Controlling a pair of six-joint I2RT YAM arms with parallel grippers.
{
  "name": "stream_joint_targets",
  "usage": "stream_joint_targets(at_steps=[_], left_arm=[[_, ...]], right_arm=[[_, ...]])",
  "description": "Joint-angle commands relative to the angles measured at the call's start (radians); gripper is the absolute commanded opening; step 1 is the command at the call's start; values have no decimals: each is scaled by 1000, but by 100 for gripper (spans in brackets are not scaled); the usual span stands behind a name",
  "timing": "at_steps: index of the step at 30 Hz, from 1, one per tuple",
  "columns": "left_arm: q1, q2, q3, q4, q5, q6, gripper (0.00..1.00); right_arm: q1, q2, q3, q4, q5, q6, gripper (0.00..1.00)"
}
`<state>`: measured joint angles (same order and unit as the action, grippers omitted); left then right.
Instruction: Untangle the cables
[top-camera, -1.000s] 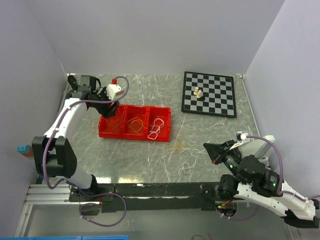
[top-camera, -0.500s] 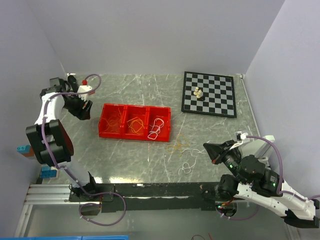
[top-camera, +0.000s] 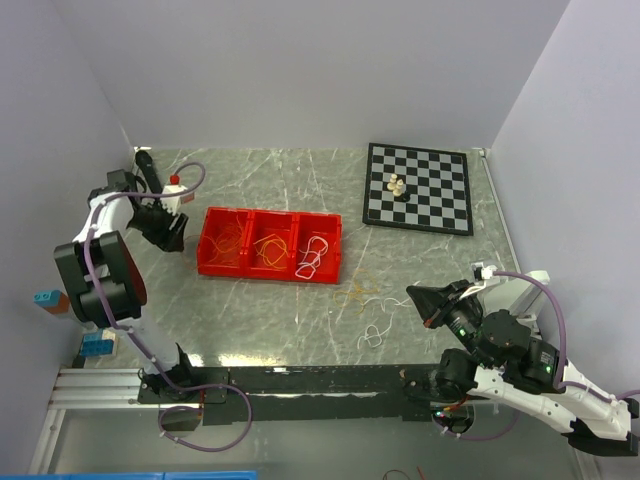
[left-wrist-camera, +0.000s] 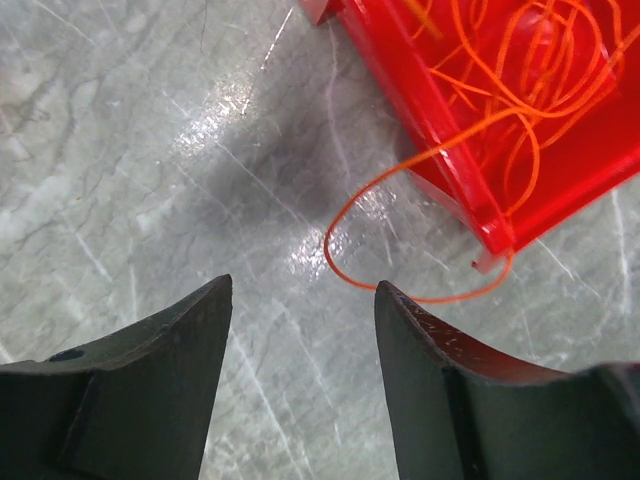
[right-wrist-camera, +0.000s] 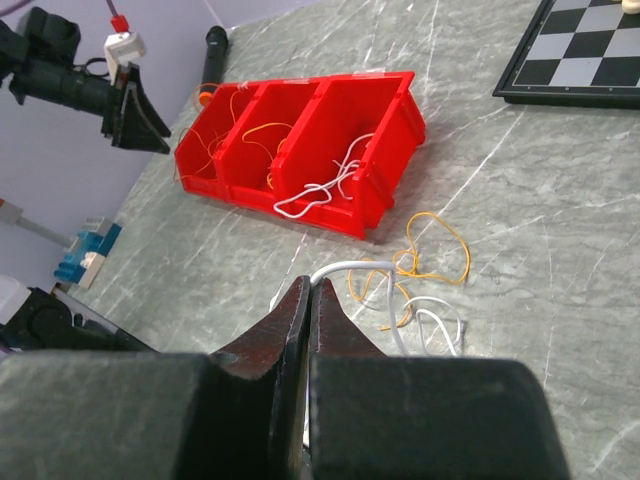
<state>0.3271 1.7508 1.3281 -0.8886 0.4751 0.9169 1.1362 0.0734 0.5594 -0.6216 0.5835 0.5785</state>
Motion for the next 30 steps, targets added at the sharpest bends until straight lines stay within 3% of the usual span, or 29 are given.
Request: stream_joint_targets(at_steps=[1, 9, 16, 19, 25, 30], left_arm=[[-8, 22, -30, 86, 37, -32, 62], [-42, 29, -79, 198, 17, -98, 59], [-42, 0, -43, 178, 30, -112, 21], [-42, -20, -29, 166, 39, -112, 13], [-48, -97, -32, 200, 30, -104, 9], [-115, -239, -131, 364, -19, -72, 9]], right_arm=[[5, 16, 25, 37, 7, -12, 0], [7, 29, 25, 49, 7, -17, 0], [7, 23, 31, 36, 10, -11, 0], [7, 23, 25, 43, 9, -11, 0], [5, 26, 22, 43, 7, -6, 0], [5, 23, 13, 51, 9, -5, 0]])
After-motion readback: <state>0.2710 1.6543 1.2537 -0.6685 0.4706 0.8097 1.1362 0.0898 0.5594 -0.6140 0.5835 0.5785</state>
